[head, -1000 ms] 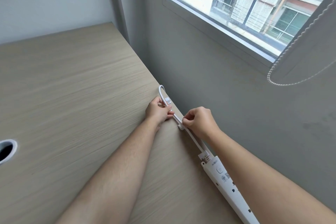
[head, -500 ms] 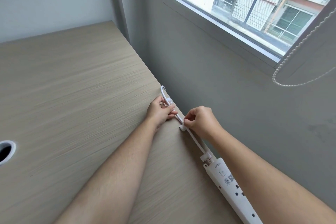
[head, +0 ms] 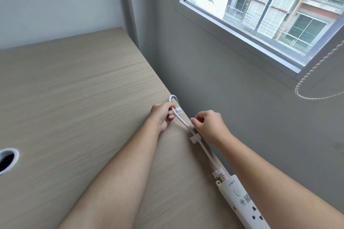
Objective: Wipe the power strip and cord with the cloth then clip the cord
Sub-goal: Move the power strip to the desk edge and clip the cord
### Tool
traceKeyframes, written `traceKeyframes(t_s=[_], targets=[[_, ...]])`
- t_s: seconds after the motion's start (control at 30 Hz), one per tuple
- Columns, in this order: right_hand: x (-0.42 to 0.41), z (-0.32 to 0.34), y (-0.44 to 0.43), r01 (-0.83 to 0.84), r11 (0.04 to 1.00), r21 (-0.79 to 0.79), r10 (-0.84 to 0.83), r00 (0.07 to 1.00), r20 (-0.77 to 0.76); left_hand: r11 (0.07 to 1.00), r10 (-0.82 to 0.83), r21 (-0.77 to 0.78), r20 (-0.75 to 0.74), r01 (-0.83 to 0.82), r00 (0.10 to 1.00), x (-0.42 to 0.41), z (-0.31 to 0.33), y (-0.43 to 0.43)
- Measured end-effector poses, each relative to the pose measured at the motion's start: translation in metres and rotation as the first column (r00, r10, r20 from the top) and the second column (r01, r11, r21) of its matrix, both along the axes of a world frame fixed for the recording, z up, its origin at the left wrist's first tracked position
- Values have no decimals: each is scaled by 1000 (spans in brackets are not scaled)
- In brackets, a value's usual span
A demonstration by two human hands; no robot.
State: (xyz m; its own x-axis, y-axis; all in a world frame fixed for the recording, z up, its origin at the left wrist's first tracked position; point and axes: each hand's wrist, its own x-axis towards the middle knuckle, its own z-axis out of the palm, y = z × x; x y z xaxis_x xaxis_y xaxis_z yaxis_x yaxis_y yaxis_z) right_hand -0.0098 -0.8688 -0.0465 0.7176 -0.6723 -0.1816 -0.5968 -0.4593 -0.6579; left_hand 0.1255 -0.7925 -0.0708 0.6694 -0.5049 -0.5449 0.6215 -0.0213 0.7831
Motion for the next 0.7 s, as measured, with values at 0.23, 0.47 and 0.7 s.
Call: traceKeyframes(t_s=[0.23,0.47,0.7], targets=[[57,-1,-4,59,997,52,-59,998,2,999,-32,20,48,31,998,18,-2,-7],[75,-3,-7,93,995,41,-90,993,-81,1000,-15,-17,103,17,995,36,-11,-8],[69,-5,-14,69,990,124,-70,998,-3,996,-76,72,273,59,959,41,-20,-18]])
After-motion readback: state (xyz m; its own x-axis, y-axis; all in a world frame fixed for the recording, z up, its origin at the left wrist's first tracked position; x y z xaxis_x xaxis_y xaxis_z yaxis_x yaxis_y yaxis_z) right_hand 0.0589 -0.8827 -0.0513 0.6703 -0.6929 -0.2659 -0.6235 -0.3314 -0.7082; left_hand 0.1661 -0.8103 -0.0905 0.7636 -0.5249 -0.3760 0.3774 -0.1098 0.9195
